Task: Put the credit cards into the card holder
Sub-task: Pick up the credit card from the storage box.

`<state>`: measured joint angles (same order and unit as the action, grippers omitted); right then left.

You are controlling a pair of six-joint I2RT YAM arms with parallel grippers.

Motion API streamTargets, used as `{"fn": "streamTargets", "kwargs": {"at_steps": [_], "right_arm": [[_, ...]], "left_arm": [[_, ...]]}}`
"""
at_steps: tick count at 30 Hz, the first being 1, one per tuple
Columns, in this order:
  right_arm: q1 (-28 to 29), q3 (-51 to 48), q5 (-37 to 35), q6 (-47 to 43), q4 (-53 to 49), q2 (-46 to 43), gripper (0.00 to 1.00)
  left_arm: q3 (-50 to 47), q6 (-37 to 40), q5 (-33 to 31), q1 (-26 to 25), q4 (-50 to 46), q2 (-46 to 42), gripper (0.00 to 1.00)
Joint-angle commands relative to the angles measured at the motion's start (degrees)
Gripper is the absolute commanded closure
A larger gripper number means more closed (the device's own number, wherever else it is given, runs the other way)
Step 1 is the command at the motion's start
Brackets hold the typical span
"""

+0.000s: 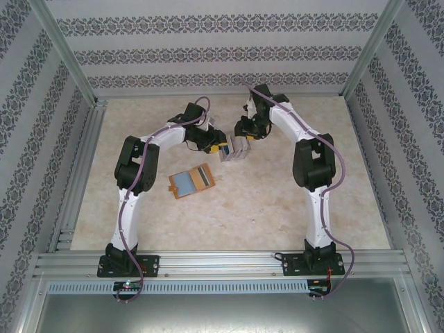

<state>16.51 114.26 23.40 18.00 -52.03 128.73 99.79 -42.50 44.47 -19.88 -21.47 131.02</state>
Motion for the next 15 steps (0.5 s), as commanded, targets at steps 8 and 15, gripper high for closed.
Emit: {"fn": "streamTargets", "kwargs": {"at_steps": [8,15], "right_arm": [[0.5,0.1,1.4,-0.6,-1.1,-3.9,0.58],[0.2,-0.5,0.7,-0.8,-1.3,-4.1,0.7]], "left_arm": [[1.5,0.1,0.6,-1.3,-0.2,1.3,0.57],[1.5,0.4,0.5,-1.2,-0.3,1.2,0.57]]}}
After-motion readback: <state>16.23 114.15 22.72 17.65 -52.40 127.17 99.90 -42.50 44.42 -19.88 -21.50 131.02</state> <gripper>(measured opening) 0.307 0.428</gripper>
